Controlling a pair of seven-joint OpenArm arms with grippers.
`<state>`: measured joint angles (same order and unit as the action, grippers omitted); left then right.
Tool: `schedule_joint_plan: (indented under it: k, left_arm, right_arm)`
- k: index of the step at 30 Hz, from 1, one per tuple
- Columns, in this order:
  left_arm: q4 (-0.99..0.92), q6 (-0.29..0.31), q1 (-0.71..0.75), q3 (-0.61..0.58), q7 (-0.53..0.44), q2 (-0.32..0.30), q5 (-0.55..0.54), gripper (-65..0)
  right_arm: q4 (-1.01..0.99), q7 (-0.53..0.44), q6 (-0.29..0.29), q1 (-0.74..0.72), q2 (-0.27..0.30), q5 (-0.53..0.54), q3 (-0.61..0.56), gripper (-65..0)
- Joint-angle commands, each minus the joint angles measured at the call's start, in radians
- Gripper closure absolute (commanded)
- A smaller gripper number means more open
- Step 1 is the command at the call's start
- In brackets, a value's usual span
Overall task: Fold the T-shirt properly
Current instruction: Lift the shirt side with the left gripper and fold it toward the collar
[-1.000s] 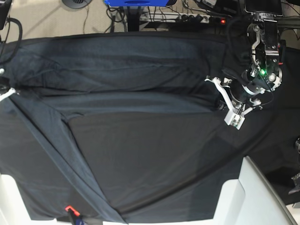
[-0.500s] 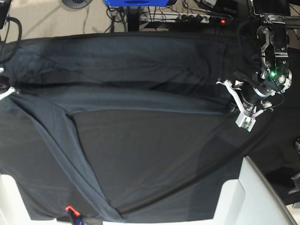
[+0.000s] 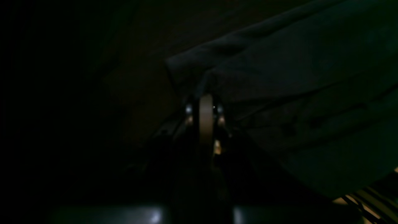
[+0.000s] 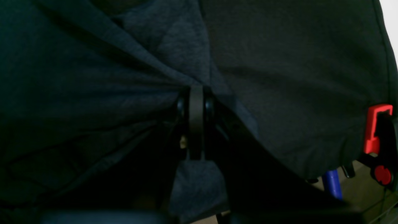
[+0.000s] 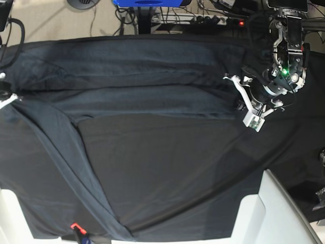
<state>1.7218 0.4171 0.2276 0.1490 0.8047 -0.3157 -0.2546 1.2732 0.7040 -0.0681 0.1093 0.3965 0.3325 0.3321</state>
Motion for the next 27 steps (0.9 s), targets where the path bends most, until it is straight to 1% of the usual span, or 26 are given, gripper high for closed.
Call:
schedule_joint_plan:
  k: [1, 3, 4, 5, 8, 10, 11, 12, 14, 15, 16, 17, 19, 20, 21, 22, 23, 24, 25, 27]
  left_arm:
    - [0.014, -0.004, -0.009, 0.005, -0.017, -0.010, -0.002, 0.0]
    - [0.014, -0.004, -0.009, 0.005, -0.017, -0.010, -0.002, 0.0]
    - [0.014, -0.004, -0.009, 0.004, -0.017, -0.012, -0.001, 0.0]
    - [0.014, -0.004, -0.009, 0.001, -0.015, -0.017, -0.001, 0.0]
    - [0.019, -0.004, -0.009, 0.007, -0.012, -0.018, -0.001, 0.0]
    - [0.022, -0.005, -0.014, 0.008, -0.011, -0.018, -0.001, 0.0]
    - [0.022, -0.005, -0.015, 0.008, -0.011, -0.018, -0.001, -4.1]
    - [0.022, -0.007, -0.018, 0.008, -0.011, -0.020, -0.001, -13.8]
    - [0.022, -0.007, -0.020, 0.019, -0.011, -0.020, -0.001, -28.6]
    - [0.024, -0.007, -0.020, 0.037, -0.011, -0.018, -0.001, -34.1]
    - [0.030, -0.007, -0.021, 0.059, -0.014, -0.013, -0.001, -36.9]
    - [0.040, -0.007, -0.029, 0.074, -0.014, -0.010, -0.004, -37.2]
    - [0.068, -0.007, -0.041, 0.097, -0.011, 0.002, -0.007, -36.4]
    - [0.071, -0.007, -0.044, 0.105, -0.011, 0.006, -0.004, -33.6]
    - [0.067, -0.007, -0.060, 0.102, -0.011, 0.006, -0.004, -26.8]
    - [0.054, -0.007, -0.079, 0.091, -0.011, 0.006, -0.002, -16.8]
    - [0.022, -0.007, -0.093, 0.080, -0.011, 0.008, -0.002, -4.6]
    - [-0.009, -0.007, -0.107, 0.070, -0.011, 0.008, -0.002, 0.0]
    - [-0.039, -0.007, -0.122, 0.059, -0.012, 0.010, -0.002, 0.0]
    - [-0.087, -0.007, -0.142, 0.045, -0.014, 0.011, -0.002, 0.0]
  right_arm:
    - [0.012, -0.013, 0.006, -0.012, 0.023, -0.003, 0.009, -1.5]
    - [0.012, -0.013, 0.006, -0.012, 0.023, -0.003, 0.012, -3.0]
    - [0.012, -0.013, 0.006, -0.012, 0.023, -0.003, 0.012, -5.9]
    - [0.012, -0.013, 0.006, -0.012, 0.023, -0.003, 0.012, -10.4]
    - [0.013, -0.013, 0.006, -0.012, 0.023, -0.003, 0.012, -27.6]
    - [0.018, -0.013, 0.006, -0.015, 0.023, -0.003, 0.012, -36.5]
    - [0.021, -0.013, 0.006, -0.016, 0.023, -0.003, 0.012, -39.0]
    - [0.024, -0.016, 0.006, -0.018, 0.023, -0.003, 0.012, -39.0]
    - [0.052, -0.017, 0.001, -0.015, 0.023, -0.003, 0.012, -36.0]
    - [0.079, -0.017, -0.002, -0.012, 0.023, -0.003, 0.012, -32.9]
    - [0.109, -0.019, -0.003, -0.009, 0.023, -0.003, 0.011, -27.6]
    - [0.130, -0.019, -0.003, 0.000, 0.023, -0.003, 0.006, -21.8]
    - [0.167, -0.019, -0.003, 0.003, 0.023, -0.003, 0.003, -5.4]
    - [0.170, -0.019, -0.003, 0.000, 0.023, -0.003, 0.003, 0.0]
    - [0.168, -0.019, -0.003, -0.015, 0.023, -0.003, 0.003, 0.0]
    - [0.161, -0.016, -0.003, -0.032, 0.023, -0.003, 0.003, -2.4]
    - [0.136, -0.017, -0.003, -0.043, 0.022, -0.003, 0.003, -2.7]
    - [0.109, -0.017, -0.003, -0.055, 0.022, -0.003, 0.003, -1.4]
    - [0.075, -0.019, -0.003, -0.073, 0.022, -0.003, 0.003, -0.2]
    - [0.018, -0.019, -0.003, -0.101, 0.022, -0.003, 0.003, 0.0]
